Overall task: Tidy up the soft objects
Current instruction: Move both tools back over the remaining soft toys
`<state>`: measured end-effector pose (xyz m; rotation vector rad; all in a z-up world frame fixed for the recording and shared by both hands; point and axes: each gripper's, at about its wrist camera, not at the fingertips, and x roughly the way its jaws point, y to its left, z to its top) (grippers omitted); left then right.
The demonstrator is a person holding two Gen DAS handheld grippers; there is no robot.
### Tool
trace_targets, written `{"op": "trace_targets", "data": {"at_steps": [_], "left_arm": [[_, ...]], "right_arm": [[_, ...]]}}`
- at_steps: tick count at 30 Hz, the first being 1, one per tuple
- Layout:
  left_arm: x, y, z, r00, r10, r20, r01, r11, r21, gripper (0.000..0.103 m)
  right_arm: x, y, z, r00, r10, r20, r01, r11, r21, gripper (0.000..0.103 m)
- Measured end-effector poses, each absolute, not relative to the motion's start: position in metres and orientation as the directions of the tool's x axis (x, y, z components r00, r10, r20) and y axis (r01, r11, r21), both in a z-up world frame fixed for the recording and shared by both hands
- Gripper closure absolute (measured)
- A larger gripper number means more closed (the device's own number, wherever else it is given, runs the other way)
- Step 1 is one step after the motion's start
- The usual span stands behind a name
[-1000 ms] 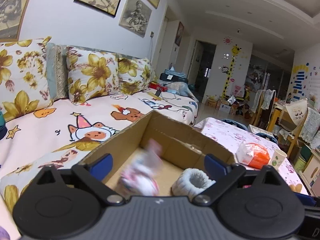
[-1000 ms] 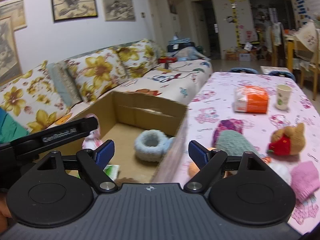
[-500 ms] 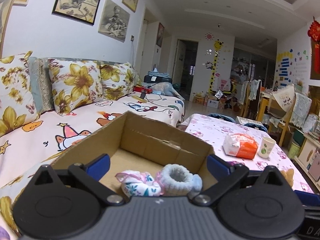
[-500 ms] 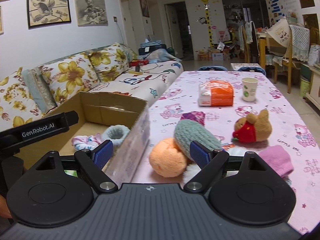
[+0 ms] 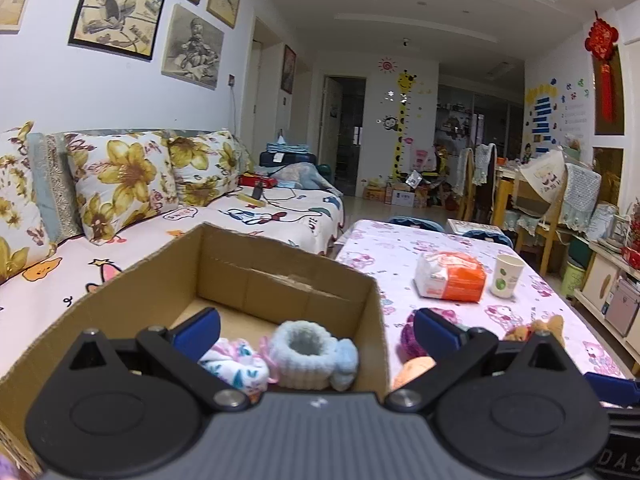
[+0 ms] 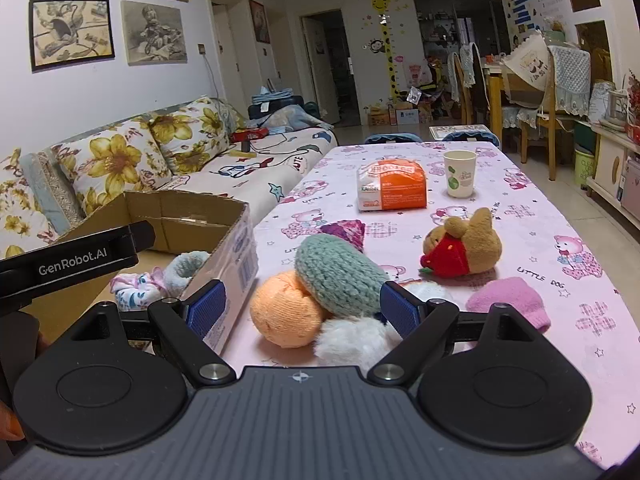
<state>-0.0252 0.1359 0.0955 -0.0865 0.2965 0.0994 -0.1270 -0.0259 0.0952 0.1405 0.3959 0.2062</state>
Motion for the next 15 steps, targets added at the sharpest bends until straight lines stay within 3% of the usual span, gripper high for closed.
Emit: {"op": "trace_targets", "data": {"at_steps": [15], "left_arm": [[-0.025, 0.1, 0.091, 0.955, 0.037, -0.293, -0.042, 0.999, -0.013, 0.001]], "right_arm": [[-0.129, -0.057, 0.087, 0.916, 0.17, -0.364, -0.109, 0.977, 0.181, 0.0]]}}
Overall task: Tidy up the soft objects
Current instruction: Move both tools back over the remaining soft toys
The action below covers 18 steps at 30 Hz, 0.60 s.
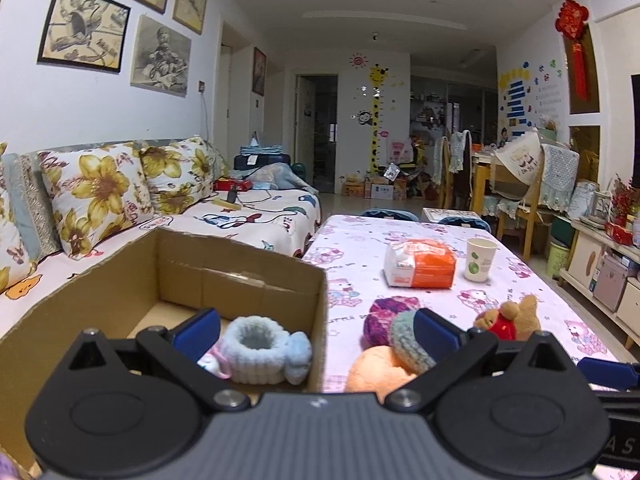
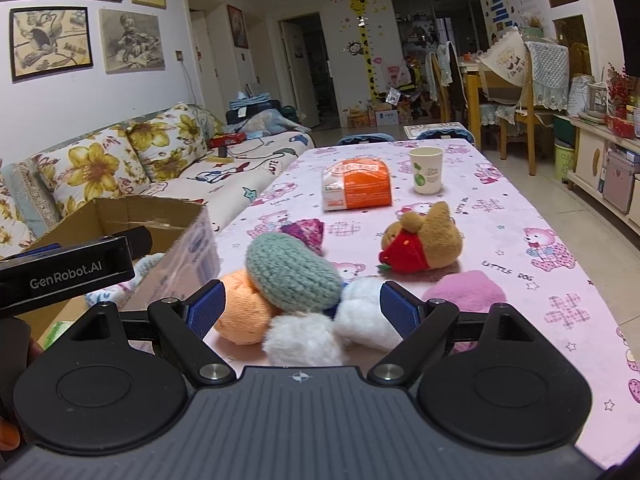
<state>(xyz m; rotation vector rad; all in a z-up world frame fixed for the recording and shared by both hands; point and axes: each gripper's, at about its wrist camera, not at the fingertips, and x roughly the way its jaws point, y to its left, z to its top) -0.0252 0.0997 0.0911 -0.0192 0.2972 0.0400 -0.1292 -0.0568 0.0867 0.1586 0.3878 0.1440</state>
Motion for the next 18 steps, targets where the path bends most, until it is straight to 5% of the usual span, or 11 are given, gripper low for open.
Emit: {"op": "trace_targets", "data": {"at_steps": [18], "left_arm": [[-0.028, 0.06, 0.083, 0.96, -0.016, -0.278, 0.034, 0.998, 0.059, 0.001]], "right_arm": [[-0.128, -0.091, 0.078, 0.926, 0.096, -0.366, -0.031, 0.983, 0.179, 0.0]]}}
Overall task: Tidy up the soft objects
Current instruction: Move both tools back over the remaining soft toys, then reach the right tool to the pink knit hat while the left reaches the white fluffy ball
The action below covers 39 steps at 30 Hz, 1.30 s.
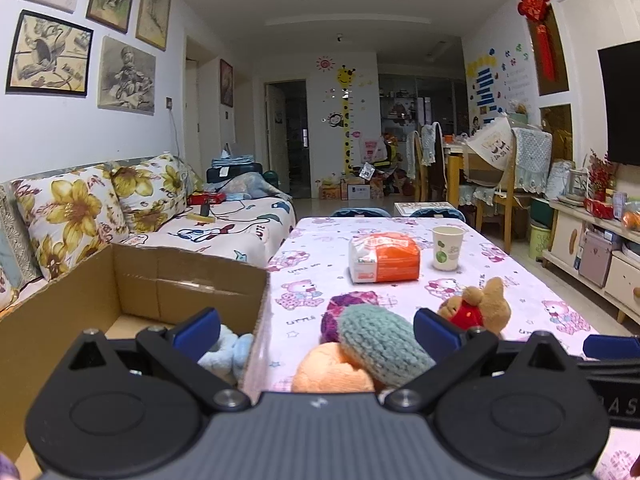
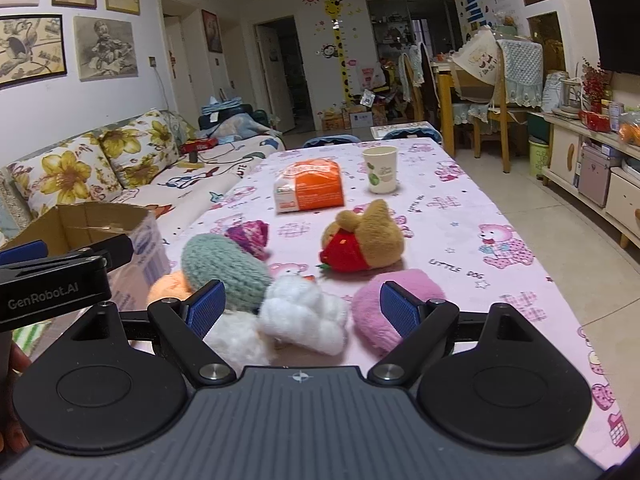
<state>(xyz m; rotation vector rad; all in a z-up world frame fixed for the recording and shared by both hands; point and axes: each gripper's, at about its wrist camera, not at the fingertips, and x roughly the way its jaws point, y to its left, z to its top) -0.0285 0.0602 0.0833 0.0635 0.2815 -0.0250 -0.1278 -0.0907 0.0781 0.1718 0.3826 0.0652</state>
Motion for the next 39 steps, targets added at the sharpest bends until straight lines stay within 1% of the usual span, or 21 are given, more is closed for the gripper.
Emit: {"op": "trace_targets", "data": {"at_steps": [7, 22, 39], "left_arm": [[-0.03, 0.043, 0.078, 0.959, -0.031, -0.28, 0.06, 0.993, 0.098, 0.001], [-0.028, 0.014, 0.062, 0.947, -0.068, -0.313, 0.13, 0.975, 0.182, 0.001], [-0.023, -0.017, 0.034, 0.908, -0.116, -0.402, 0.232, 0.939, 0.253, 0.001]], "right_arm": [[-0.125, -0.109, 0.072, 0.926, 0.069, -0.371, 0.005, 0.981, 0.194, 0.0], [-0.114, -0.144, 0.059, 0.919, 0.031, -0.393, 0.062, 0.973, 0.223, 0.0], [-0.088, -0.183, 0.05, 0.908, -0.012, -0.419, 0.134, 0.956, 0.261, 0.0]]}}
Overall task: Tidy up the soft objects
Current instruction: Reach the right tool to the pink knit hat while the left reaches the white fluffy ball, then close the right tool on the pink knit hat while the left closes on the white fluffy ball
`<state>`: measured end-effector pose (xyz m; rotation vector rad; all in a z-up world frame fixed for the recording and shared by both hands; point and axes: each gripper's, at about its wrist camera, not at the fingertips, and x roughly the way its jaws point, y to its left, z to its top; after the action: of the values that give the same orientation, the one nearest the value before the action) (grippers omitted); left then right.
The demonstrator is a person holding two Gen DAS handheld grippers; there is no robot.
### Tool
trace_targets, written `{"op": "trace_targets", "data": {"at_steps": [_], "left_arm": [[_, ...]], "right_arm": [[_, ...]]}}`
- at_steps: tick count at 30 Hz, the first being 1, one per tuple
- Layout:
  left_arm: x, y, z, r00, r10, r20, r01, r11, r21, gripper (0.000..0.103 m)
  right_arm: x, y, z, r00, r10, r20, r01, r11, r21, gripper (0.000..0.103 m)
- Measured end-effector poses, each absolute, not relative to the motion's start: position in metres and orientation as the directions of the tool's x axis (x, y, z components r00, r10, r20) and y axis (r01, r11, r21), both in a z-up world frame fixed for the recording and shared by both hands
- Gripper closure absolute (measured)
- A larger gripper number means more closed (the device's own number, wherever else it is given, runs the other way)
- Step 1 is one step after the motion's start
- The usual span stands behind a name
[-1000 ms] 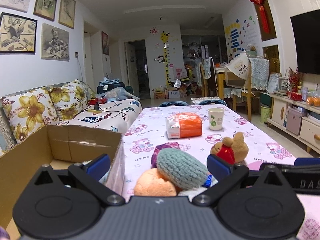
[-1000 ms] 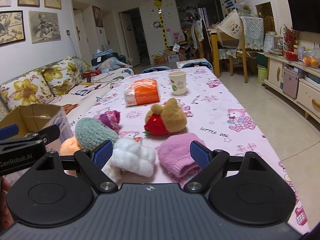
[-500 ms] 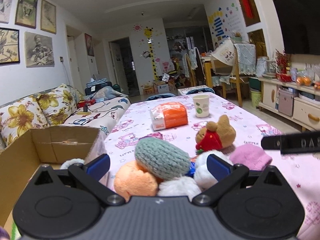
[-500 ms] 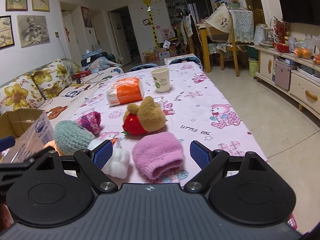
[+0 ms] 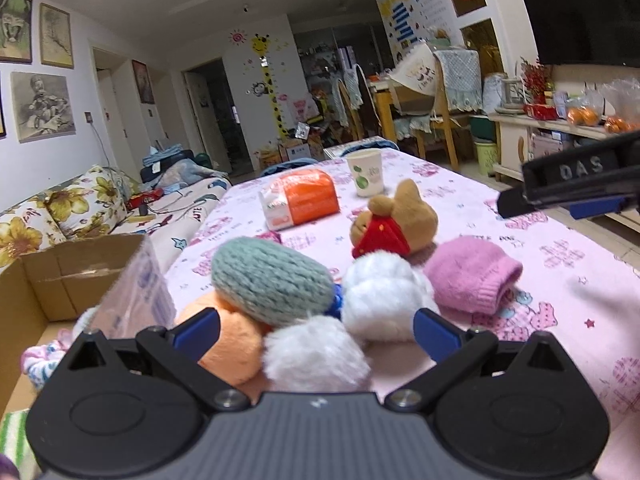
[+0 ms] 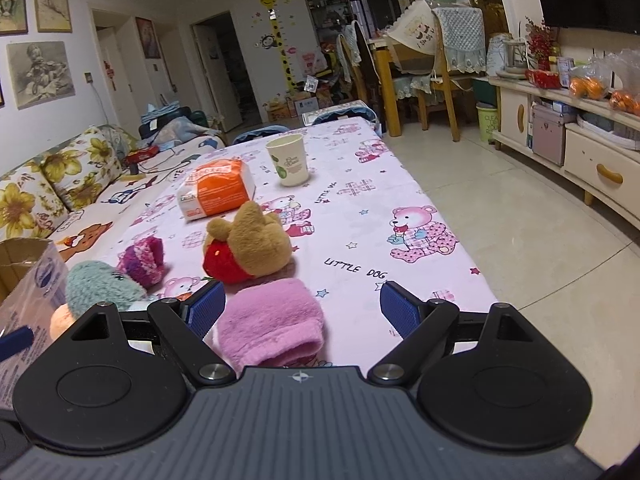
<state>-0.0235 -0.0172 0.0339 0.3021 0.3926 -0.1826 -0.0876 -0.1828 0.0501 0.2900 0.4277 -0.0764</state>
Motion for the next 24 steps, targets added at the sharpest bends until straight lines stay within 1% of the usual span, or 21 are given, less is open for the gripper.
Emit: {"op": "trace_targets", "data": {"at_steps": [5, 9, 13, 18, 22, 24], "left_arm": [[-0.019, -0.029, 0.031, 0.894, -0.178, -0.412, 0.299, 0.921, 0.249, 0.001], [-0.014, -0.037, 0.029, 0.873, -0.238, -0.426, 0.351, 0.913, 0.209, 0.001], [-0.006, -0.04, 0.027, 0.856, -0.266, -0.442, 0.371, 0.913, 0.168, 0.002], [0.01, -0.034, 0.021, 0.827, -0.279, -0.487, 0.359, 0.93, 0.077, 0.012], [0.02, -0.038, 0.021, 0.832, -0.279, -0.48, 0.36, 0.929, 0.084, 0.015], [0.026, -0.039, 0.019, 0.829, -0.279, -0.485, 0.365, 0.926, 0.091, 0.021]], "right_arm": [[-0.07, -0.188, 0.04, 0.889, 0.01, -0.457, 0.139, 0.947, 0.29, 0.0], [-0.055, -0.185, 0.029, 0.87, 0.058, -0.49, 0.113, 0.943, 0.313, 0.0], [-0.045, -0.186, 0.021, 0.853, 0.108, -0.511, 0.089, 0.934, 0.346, 0.0], [-0.036, -0.187, 0.015, 0.843, 0.153, -0.516, 0.061, 0.925, 0.376, 0.0], [-0.032, -0.186, 0.012, 0.837, 0.169, -0.52, 0.047, 0.925, 0.376, 0.0], [-0.03, -0.185, 0.01, 0.835, 0.172, -0.523, 0.042, 0.927, 0.372, 0.0]]}}
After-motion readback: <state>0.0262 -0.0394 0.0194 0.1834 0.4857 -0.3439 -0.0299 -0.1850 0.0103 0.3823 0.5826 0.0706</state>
